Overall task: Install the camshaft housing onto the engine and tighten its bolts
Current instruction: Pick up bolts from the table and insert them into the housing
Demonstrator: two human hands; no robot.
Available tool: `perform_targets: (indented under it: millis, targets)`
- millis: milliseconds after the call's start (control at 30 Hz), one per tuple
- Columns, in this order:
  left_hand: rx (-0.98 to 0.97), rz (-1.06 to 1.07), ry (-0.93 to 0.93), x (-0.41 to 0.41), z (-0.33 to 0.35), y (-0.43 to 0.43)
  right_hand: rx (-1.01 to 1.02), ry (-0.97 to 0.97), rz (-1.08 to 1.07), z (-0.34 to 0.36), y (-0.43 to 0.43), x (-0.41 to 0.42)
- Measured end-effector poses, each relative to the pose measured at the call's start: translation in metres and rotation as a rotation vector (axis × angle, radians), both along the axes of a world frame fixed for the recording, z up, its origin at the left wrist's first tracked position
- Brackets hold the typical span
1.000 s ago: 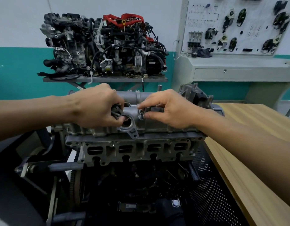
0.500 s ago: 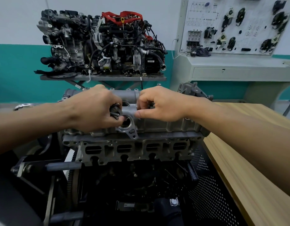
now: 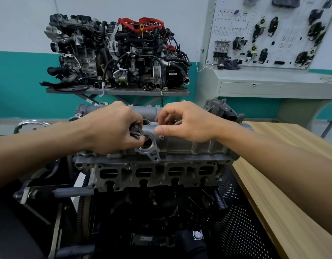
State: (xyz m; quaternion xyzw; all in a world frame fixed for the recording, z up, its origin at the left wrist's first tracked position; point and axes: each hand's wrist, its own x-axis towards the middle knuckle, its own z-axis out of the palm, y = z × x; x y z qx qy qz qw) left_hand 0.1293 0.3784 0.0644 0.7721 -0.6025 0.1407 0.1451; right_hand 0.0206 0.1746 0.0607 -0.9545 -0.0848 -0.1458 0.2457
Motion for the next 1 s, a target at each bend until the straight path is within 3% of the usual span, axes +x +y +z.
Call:
perform_targets:
  millis: [133, 333, 400, 467, 600, 700, 800, 1000]
  targets:
    - [0.012, 0.034, 0.012, 0.0, -0.002, 0.0, -0.08, 0.082, 0.052, 0.003, -0.004, -0.002]
    - [0.031, 0.023, 0.062, -0.003, 0.002, 0.003, -0.023, -0.051, -0.07, -0.009, 0.003, 0.002]
    - [0.051, 0.025, 0.134, 0.0, 0.009, 0.008, 0.068, 0.03, -0.009, -0.003, -0.001, -0.004]
    - [0.013, 0.036, 0.239, 0.007, 0.017, 0.013, 0.032, 0.093, 0.031, 0.001, -0.005, -0.006]
    - [-0.061, 0.02, 0.43, 0.016, 0.023, 0.015, -0.021, 0.011, -0.032, -0.002, 0.004, 0.0]
    - [-0.066, 0.055, 0.454, 0.016, 0.02, 0.011, 0.041, -0.024, -0.044, 0.0, 0.006, 0.003]
    - [-0.112, 0.076, 0.498, 0.018, 0.022, 0.006, 0.002, 0.097, 0.037, 0.007, 0.0, -0.002]
    - [-0.183, 0.054, 0.887, 0.029, 0.031, 0.0, -0.078, 0.05, -0.027, 0.002, 0.002, 0.0]
